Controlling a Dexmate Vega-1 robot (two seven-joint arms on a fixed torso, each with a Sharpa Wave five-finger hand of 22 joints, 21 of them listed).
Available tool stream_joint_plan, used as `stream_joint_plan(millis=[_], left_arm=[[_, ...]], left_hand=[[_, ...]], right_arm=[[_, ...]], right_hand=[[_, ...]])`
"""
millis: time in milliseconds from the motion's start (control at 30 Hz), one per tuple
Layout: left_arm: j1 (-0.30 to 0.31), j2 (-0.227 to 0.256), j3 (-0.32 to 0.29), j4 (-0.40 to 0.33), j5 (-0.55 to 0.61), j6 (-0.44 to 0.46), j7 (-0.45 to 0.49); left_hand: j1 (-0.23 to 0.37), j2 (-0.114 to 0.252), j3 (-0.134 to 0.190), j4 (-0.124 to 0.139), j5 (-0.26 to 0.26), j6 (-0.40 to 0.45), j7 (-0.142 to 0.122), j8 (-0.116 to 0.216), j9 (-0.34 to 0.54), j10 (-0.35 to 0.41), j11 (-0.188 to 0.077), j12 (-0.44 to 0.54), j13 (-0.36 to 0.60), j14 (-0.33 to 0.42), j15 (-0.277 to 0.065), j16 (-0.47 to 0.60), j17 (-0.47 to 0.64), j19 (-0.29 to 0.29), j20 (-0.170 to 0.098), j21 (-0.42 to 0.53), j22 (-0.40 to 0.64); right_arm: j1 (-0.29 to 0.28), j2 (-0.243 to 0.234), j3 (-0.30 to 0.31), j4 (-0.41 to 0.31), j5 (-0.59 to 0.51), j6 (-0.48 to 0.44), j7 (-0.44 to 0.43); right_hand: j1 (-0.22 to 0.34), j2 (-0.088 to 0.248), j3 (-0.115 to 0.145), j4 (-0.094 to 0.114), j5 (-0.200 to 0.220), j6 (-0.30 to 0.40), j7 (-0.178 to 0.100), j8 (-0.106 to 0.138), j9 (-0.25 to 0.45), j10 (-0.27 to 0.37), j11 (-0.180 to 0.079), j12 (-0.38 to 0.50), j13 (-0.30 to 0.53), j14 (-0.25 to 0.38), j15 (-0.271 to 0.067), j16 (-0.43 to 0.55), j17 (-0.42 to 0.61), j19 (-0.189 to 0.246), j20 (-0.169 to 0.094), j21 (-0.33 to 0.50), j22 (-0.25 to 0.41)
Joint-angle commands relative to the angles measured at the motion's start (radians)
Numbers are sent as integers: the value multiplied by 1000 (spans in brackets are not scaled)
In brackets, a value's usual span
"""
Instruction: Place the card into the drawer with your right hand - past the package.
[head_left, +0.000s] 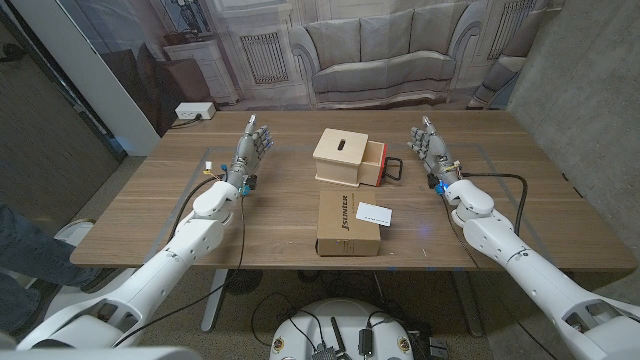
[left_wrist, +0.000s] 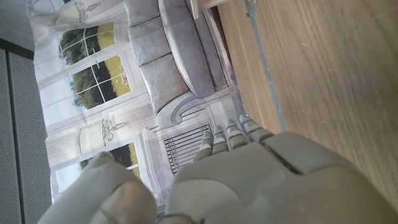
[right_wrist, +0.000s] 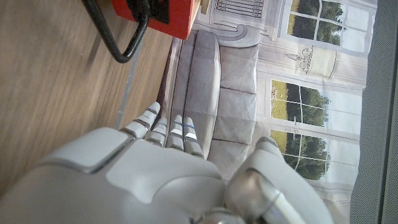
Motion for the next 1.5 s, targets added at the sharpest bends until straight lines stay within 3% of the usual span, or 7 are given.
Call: stream_joint_plan(millis=[33, 267, 333, 800, 1500], left_arm=[[13, 8, -10, -20, -11, 4, 5], [7, 4, -4, -22, -5, 1, 6], [6, -1, -4, -23, -6, -2, 5], [33, -1, -4, -73, 12, -30, 29], [6, 3, -1, -36, 0, -16, -6]], left_hand=[[8, -1, 6, -2, 4, -7, 5, 4, 4, -4, -2, 6, 2, -7, -4, 6, 4, -13, -26, 6, 3], [9, 1, 5, -2, 5, -6, 7, 5, 4, -4, -3, 6, 2, -7, -4, 6, 4, -14, -25, 6, 3], [10, 2, 5, -3, 5, -6, 7, 5, 4, -4, -3, 6, 2, -7, -4, 6, 4, -14, -25, 6, 2], [16, 7, 6, -6, 6, -9, 6, 4, 4, -6, -2, 6, 2, -9, -3, 5, 3, -17, -28, 6, 2], [27, 15, 7, -10, 8, -7, 7, 5, 4, -1, -2, 8, 2, -5, -1, 8, 2, -20, -27, 6, 2]], right_arm=[[0, 4, -2, -20, 8, -13, -5], [-2, -1, -2, -23, -2, -4, -6], [-9, -7, 1, -32, -4, -3, -9], [-88, -59, 38, -120, 12, 29, 1], [-133, -65, 49, -142, -18, 104, -2]], right_hand=[[6, 2, 7, 1, 2, 6, 0, 7, 4, 8, -1, 4, 4, 11, -1, 5, 3, 10, -11, 5, 4], [6, 3, 6, 1, 2, 7, -1, 7, 4, 11, -4, 5, 4, 14, -4, 6, 3, 11, -11, 3, 4], [7, 5, 7, -1, 2, 12, -14, 9, 4, 19, -12, 8, 4, 19, -9, 8, 3, 15, -13, 2, 4], [12, 9, 8, -4, 2, 15, -20, 10, 4, 25, -17, 11, 4, 27, -15, 9, 2, 24, -15, 0, 4], [18, 12, 8, -10, 2, 30, -30, 16, 5, 49, -27, 18, 4, 46, -20, 13, 2, 46, -14, -2, 5]])
